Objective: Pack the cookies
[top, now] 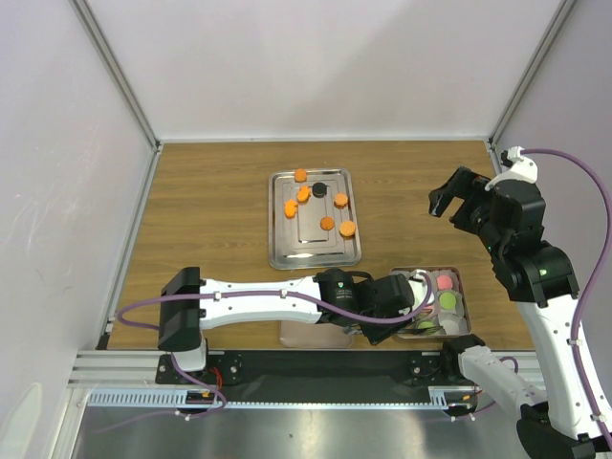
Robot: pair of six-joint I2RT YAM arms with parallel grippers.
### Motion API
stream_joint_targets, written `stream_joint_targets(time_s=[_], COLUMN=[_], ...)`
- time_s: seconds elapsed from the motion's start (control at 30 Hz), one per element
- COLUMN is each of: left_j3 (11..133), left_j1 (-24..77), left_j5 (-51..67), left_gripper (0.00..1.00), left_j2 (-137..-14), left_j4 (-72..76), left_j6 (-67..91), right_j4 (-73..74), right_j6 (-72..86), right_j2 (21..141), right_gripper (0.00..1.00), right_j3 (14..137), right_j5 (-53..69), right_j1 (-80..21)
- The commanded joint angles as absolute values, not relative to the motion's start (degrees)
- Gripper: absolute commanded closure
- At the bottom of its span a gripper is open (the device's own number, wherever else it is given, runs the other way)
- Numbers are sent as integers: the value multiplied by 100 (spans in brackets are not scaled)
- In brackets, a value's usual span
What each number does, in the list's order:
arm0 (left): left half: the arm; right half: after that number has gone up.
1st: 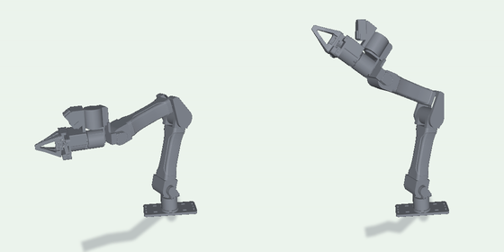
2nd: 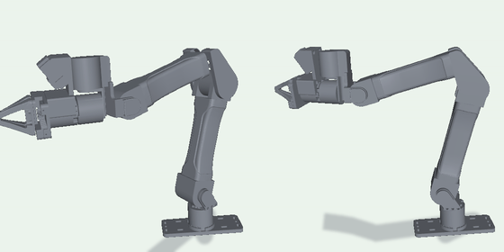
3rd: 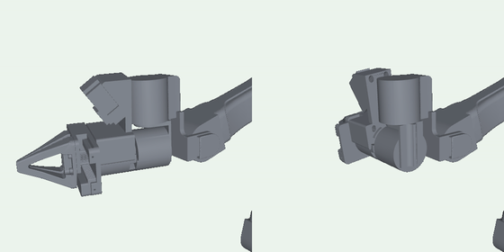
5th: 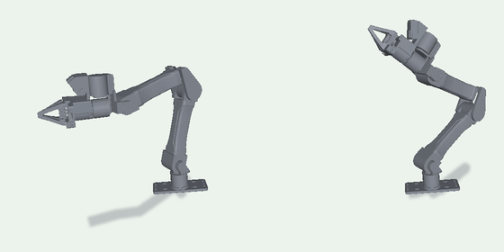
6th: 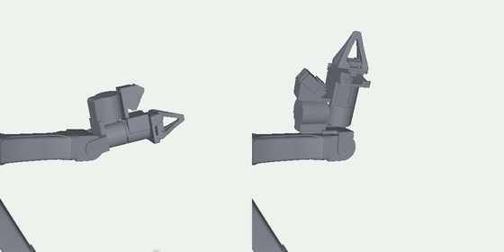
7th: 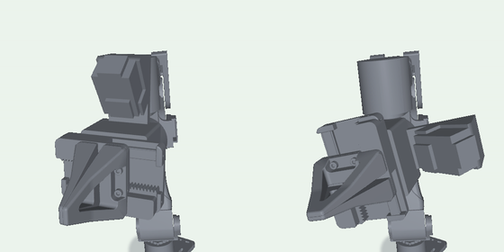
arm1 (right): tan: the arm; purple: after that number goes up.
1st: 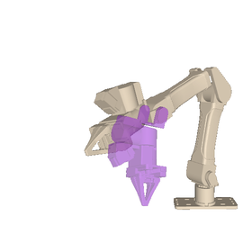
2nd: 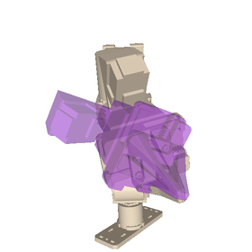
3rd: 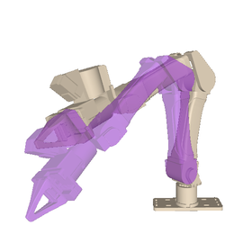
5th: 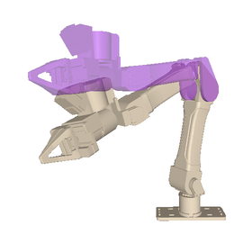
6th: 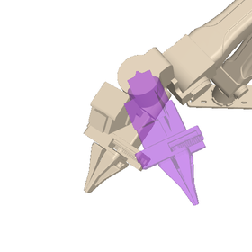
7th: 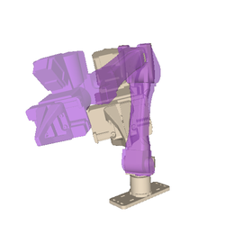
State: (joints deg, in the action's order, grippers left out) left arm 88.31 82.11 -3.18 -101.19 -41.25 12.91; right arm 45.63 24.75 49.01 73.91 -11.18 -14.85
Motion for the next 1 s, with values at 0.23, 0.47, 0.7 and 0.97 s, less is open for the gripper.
stream_joint_targets(time_s=[0.23, 0.47, 0.7, 0.97], left_j3=[9070, 9070, 8763, 8253], left_j1=[8235, 7902, 7200, 6145], left_j5=[-149, -307, -649, -1308], left_gripper=[52, 51, 51, 51], left_j2=[-9984, -9598, -9062, -8780], left_j4=[-4034, -3973, -3736, -3612], left_j6=[1143, 1239, 1415, 1696], right_j4=[4553, 4640, 4799, 4896], right_j6=[2435, 2417, 2294, 2145], right_j2=[4843, 4834, 4851, 4843], right_gripper=[0, 0, 0, 0], right_j3=[7532, 7690, 7743, 7682], right_j5=[-1151, -1151, -1187, -1134], right_j1=[-1459, -1468, -1459, -1459])
